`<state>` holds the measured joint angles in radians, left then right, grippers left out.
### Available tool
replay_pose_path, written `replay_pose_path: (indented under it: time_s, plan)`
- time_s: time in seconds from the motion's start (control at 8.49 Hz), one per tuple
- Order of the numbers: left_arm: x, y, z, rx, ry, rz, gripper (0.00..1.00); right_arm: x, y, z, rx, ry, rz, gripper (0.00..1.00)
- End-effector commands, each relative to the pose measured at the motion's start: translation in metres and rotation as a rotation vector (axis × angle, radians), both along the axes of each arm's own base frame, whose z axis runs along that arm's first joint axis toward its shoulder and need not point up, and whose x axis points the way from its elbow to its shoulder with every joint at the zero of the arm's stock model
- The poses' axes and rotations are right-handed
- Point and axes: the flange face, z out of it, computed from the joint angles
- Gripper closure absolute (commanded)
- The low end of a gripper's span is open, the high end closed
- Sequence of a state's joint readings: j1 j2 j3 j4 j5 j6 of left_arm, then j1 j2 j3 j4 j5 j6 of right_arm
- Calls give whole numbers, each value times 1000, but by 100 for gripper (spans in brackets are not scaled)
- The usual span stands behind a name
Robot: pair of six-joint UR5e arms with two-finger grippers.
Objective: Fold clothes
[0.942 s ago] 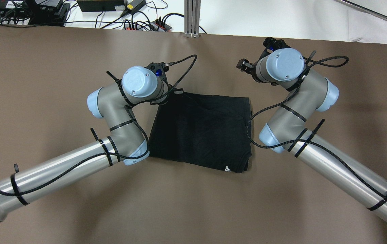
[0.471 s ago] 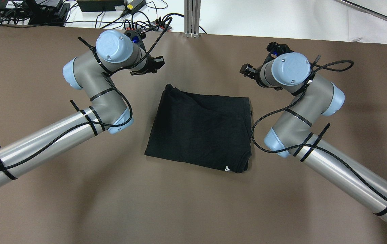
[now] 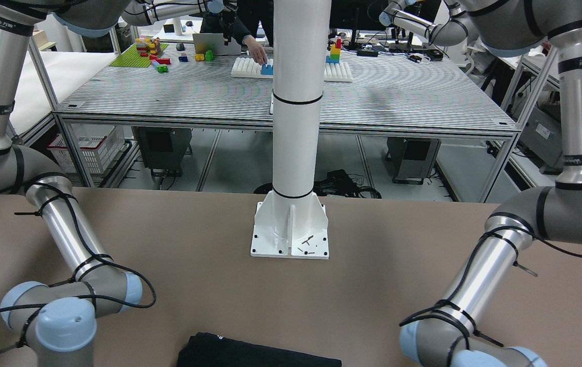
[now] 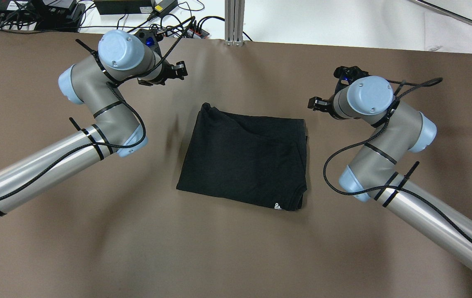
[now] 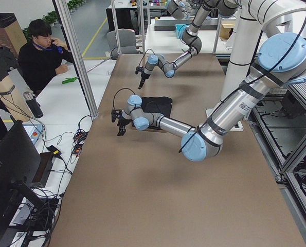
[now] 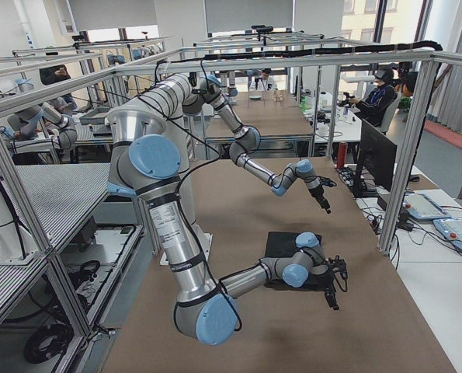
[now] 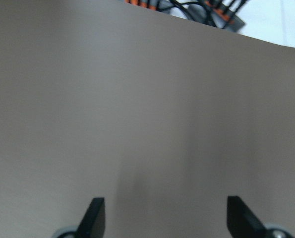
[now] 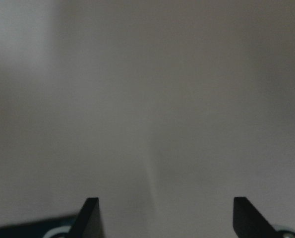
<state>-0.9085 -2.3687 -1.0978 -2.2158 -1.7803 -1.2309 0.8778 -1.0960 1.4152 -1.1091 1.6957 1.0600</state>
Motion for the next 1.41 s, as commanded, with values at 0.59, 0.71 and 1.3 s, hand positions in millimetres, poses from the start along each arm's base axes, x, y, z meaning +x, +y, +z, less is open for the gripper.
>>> replay_pose_path:
  time_s: [0.59,0.71,1.3]
  plan:
    - [-486,36,274,173,-635,149,6,450,109,183,122,597,-203,5]
    - [-542,56,284,190,-689,154,6,481,136,174,118,617,-174,5]
    - [-574,123,312,107,-844,50,6,518,192,176,35,640,-118,5]
